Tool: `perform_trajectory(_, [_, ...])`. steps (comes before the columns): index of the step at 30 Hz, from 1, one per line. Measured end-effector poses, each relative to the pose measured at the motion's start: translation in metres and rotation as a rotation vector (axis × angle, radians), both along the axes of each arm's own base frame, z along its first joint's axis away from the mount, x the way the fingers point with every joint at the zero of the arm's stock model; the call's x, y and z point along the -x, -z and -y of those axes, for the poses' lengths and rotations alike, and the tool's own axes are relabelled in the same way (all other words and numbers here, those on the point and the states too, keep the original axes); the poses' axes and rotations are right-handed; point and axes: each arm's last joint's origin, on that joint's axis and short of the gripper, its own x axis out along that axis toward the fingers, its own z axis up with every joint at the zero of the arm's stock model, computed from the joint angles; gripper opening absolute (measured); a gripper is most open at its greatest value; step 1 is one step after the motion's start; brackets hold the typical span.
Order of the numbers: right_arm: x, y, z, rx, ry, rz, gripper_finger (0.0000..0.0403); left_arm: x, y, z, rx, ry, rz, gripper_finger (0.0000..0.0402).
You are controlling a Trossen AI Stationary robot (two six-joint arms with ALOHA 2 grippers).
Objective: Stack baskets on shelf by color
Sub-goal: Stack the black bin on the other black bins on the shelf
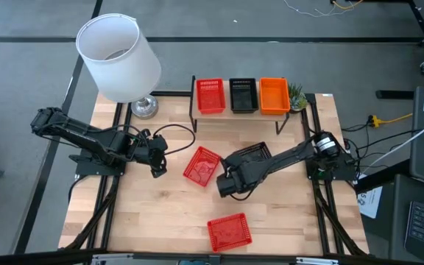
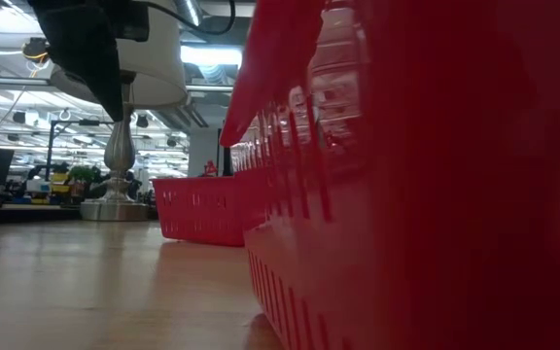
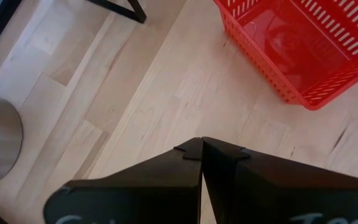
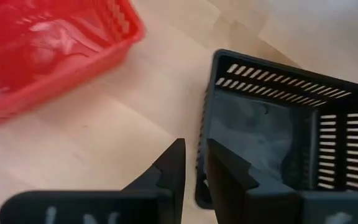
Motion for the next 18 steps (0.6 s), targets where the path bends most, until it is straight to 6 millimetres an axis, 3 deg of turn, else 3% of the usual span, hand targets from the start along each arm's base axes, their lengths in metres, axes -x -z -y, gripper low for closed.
perform_trajectory(18, [0.013,0.046,0.005,-0.007,0.008,-0.017,0.0062,0.000,0.000,0.000,0.000,0.000,0.002,0.0000])
